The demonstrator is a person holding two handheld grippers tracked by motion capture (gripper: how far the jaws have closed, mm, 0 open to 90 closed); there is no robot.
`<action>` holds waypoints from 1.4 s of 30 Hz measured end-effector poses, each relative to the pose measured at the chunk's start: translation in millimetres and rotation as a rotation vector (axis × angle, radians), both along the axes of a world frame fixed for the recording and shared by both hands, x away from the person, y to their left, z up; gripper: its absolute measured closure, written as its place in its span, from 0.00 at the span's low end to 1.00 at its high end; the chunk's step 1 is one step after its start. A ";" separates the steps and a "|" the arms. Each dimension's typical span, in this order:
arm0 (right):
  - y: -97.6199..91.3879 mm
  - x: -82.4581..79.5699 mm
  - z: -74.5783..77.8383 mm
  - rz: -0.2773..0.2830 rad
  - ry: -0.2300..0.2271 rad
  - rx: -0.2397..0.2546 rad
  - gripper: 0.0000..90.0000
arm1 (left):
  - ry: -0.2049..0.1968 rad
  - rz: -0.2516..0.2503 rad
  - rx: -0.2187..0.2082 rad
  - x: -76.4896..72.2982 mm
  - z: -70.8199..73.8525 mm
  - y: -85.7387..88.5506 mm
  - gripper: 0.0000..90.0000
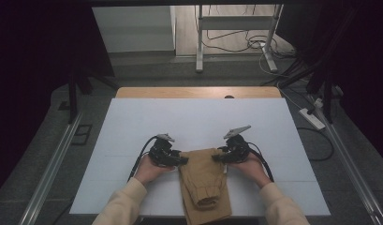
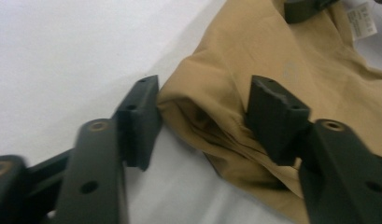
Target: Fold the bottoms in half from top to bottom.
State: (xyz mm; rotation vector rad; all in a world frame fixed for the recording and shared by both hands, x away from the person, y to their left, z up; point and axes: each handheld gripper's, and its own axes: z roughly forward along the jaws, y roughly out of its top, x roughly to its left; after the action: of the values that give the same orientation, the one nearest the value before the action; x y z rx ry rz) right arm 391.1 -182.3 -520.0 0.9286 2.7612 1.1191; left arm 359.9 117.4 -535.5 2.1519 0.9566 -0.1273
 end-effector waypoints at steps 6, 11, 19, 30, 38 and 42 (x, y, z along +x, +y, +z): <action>6.5 -6.3 2.3 0.048 -0.031 -0.036 0.78 | -0.023 -0.036 0.004 -3.4 1.8 -2.4 0.75; 6.3 -6.9 3.2 0.048 -0.038 -0.033 0.81 | -0.045 -0.048 0.010 -4.9 4.3 -3.6 0.82; 6.1 -9.0 8.2 0.042 -0.083 -0.019 0.83 | -0.071 -0.042 0.000 -5.2 10.6 -2.2 0.85; 3.0 -7.4 20.4 0.010 -0.155 0.034 0.84 | -0.122 -0.023 -0.033 3.5 25.2 2.4 0.86; 3.3 2.5 26.7 -0.016 -0.182 0.063 0.84 | -0.145 -0.008 -0.046 18.7 34.5 5.8 0.86; 3.1 8.7 29.4 -0.029 -0.184 0.081 0.84 | -0.157 -0.002 -0.047 24.4 40.1 7.1 0.86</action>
State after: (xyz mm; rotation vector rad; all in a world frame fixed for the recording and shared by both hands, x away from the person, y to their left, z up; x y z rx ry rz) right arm 399.8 -179.3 -490.6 0.8240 2.5660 1.2510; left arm 384.4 124.5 -495.4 2.0863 0.8532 0.0181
